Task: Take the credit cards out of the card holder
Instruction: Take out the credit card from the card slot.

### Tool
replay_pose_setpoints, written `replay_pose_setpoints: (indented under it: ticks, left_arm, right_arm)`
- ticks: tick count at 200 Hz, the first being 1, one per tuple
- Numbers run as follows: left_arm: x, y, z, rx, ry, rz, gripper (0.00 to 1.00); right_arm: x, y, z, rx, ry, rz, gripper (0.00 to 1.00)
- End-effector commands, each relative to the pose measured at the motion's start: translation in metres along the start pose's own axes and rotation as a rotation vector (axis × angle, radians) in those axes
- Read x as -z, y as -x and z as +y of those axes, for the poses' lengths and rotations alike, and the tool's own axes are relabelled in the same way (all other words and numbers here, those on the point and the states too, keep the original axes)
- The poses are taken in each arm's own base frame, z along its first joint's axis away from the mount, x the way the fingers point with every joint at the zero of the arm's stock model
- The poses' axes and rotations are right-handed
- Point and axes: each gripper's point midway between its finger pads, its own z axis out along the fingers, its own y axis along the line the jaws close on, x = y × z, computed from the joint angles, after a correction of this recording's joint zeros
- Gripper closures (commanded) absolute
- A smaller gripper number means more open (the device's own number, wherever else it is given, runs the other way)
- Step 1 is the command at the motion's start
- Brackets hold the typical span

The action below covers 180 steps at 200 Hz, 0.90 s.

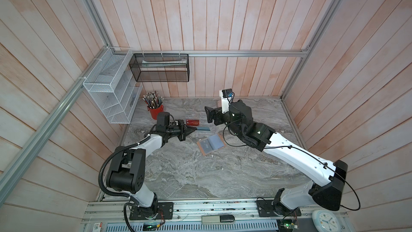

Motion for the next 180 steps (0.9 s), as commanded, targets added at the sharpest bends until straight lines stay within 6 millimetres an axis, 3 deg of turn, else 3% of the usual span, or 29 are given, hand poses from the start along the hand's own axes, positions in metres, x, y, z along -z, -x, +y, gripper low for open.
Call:
replay_pose_setpoints:
  ticks: [1,13,33,82,114,149,180]
  left_arm:
    - [0.002,0.002,-0.012,0.005,-0.005,-0.005,1.00]
    - [0.005,0.000,-0.007,0.017,0.008,-0.001,1.00]
    - [0.013,0.000,0.000,0.039,0.004,-0.007,1.00]
    - [0.020,-0.001,0.003,0.078,-0.008,-0.014,1.00]
    - [0.020,-0.002,0.001,0.086,0.004,-0.010,1.00]
    - [0.022,-0.004,0.004,0.089,0.017,-0.008,1.00]
    - [0.023,-0.008,0.002,0.080,0.014,0.000,1.00]
  right_arm:
    - [-0.022,-0.070,0.003,0.270,0.022,0.264,0.08]
    - [-0.027,-0.084,-0.001,0.422,0.002,0.287,0.12]
    - [-0.030,-0.104,0.008,0.613,0.029,0.310,0.13]
    - [-0.028,-0.133,0.031,0.851,0.100,0.282,0.25]
    - [-0.035,-0.155,0.037,0.942,0.128,0.319,0.37]
    - [-0.043,-0.163,0.042,0.990,0.150,0.331,0.46]
    - [-0.048,-0.181,0.049,1.036,0.182,0.371,0.48]
